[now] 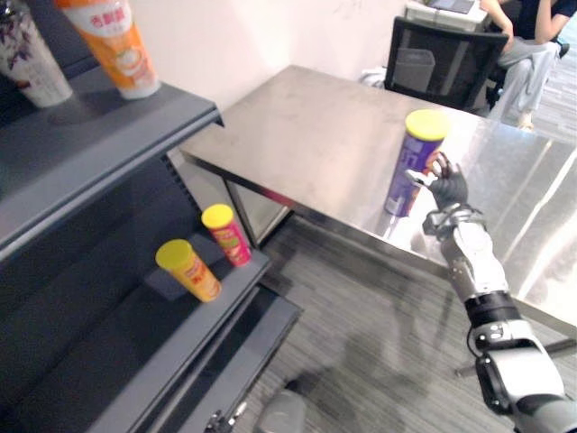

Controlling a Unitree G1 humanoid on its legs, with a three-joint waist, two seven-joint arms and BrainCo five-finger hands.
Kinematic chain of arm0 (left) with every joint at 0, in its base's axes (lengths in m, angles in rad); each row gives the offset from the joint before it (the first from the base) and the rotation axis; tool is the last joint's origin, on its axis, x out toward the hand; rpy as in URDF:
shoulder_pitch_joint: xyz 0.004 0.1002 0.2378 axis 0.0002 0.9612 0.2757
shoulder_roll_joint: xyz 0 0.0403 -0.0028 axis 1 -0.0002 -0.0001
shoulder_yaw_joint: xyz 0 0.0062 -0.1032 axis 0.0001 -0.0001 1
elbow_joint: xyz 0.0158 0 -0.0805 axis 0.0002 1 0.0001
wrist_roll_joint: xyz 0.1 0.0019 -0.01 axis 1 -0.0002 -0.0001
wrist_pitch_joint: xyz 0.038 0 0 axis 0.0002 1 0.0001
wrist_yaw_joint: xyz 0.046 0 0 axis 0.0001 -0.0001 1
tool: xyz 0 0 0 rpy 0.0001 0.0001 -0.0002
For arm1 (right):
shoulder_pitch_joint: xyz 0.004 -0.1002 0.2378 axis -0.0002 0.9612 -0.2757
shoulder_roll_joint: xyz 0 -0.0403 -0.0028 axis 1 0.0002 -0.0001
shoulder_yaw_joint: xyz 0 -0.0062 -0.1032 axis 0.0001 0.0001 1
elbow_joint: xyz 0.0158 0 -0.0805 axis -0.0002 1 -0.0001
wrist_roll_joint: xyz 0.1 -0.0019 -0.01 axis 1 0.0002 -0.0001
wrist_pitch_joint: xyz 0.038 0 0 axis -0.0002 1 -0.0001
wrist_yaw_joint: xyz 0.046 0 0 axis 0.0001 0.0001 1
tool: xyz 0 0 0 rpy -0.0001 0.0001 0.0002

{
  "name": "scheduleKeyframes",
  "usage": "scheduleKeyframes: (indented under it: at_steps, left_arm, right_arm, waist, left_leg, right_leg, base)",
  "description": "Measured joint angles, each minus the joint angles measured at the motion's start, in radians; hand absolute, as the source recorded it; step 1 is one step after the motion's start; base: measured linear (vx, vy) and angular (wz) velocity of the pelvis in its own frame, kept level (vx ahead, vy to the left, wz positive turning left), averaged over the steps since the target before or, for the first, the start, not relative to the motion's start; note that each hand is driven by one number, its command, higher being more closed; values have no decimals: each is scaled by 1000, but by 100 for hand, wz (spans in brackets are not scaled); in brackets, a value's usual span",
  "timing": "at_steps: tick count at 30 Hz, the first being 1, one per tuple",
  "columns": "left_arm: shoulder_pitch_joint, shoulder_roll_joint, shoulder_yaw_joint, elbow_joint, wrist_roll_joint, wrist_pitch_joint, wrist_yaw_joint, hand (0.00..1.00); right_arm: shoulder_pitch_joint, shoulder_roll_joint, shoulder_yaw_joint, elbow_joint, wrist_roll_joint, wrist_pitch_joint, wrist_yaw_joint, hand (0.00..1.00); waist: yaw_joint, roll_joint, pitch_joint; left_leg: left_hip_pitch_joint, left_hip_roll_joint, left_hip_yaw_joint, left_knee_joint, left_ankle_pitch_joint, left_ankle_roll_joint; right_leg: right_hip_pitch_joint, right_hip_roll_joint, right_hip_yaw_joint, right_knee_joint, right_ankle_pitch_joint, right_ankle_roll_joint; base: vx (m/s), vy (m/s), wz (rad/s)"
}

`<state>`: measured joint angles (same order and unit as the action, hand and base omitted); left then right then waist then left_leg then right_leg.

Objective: Put the gum and the chips on the shelf.

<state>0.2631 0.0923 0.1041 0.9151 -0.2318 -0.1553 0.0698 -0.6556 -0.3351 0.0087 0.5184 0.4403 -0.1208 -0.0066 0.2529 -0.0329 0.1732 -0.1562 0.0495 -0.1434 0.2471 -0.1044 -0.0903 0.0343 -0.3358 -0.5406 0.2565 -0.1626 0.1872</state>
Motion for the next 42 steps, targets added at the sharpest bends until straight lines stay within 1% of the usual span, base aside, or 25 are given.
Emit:
scheduleKeyframes:
  at_steps: [8,12,23,28,29,36,37,40,42]
  left_arm:
    - [0,-1,0,-8,0,0,0,0]
    - [0,-1,0,-9,0,0,0,0]
    - [-1,-1,0,-9,0,1,0,0]
    - [0,-1,0,-9,0,3,0,0]
    - [2,-1,0,-9,0,4,0,0]
    - [1,-2,-2,-16,1,4,0,0]
    - [1,-2,-2,-16,1,4,0,0]
    - [1,-2,-3,-15,1,5,-1,0]
    - [1,0,-7,-15,1,5,-1,0]
  right_arm:
    - [0,1,3,-16,0,-2,3,100]
    - [0,1,9,-16,0,-2,5,100]
    - [0,1,9,-16,1,-3,-5,100]
    - [14,1,10,-42,0,-3,-17,100]
    - [25,1,10,-52,0,-3,-17,100]
    - [71,0,4,-74,0,-3,-18,100]
    - [70,0,4,-73,0,-3,-18,0]
    - [70,0,4,-70,0,-4,-10,0]
    - [70,-1,2,-70,0,-16,-5,0]
  waist:
    - [3,0,0]
    - [4,0,0]
    - [3,1,-1]
    - [1,1,-6]
    - [0,0,-15]
    - [-10,2,-41]
    - [-12,2,-43]
    - [-16,2,-43]
    - [-18,3,-44]
  left_leg:
    - [-18,7,5,12,0,-2]
    - [-19,14,12,16,-2,-4]
    - [-17,24,28,16,-1,-4]
    - [-15,44,47,10,1,-7]
    - [-14,48,50,1,4,-11]
    - [-11,54,54,-20,13,-19]
    - [-9,55,55,-24,17,-20]
    - [3,54,59,-39,27,-19]
    - [5,55,60,-45,31,-17]
  right_leg:
    - [-34,-10,1,54,-25,-4]
    - [-45,-11,6,75,-43,-15]
    - [-52,-4,19,75,-39,-9]
    - [-52,23,35,41,-18,-11]
    - [-53,29,42,31,-10,-12]
    - [-46,54,59,-33,34,-12]
    - [-43,58,61,-48,44,-13]
    - [-38,62,71,-65,59,-14]
    - [-33,67,72,-81,65,-14]
  base:
    - [0,0,0]
    - [-14,-13,-3]
    - [-9,-6,-2]
    - [-8,-12,-13]
    - [7,-7,-12]
    - [-6,5,-9]
    - [-34,11,-6]
    - [-45,11,-6]
    - [-59,6,-4]
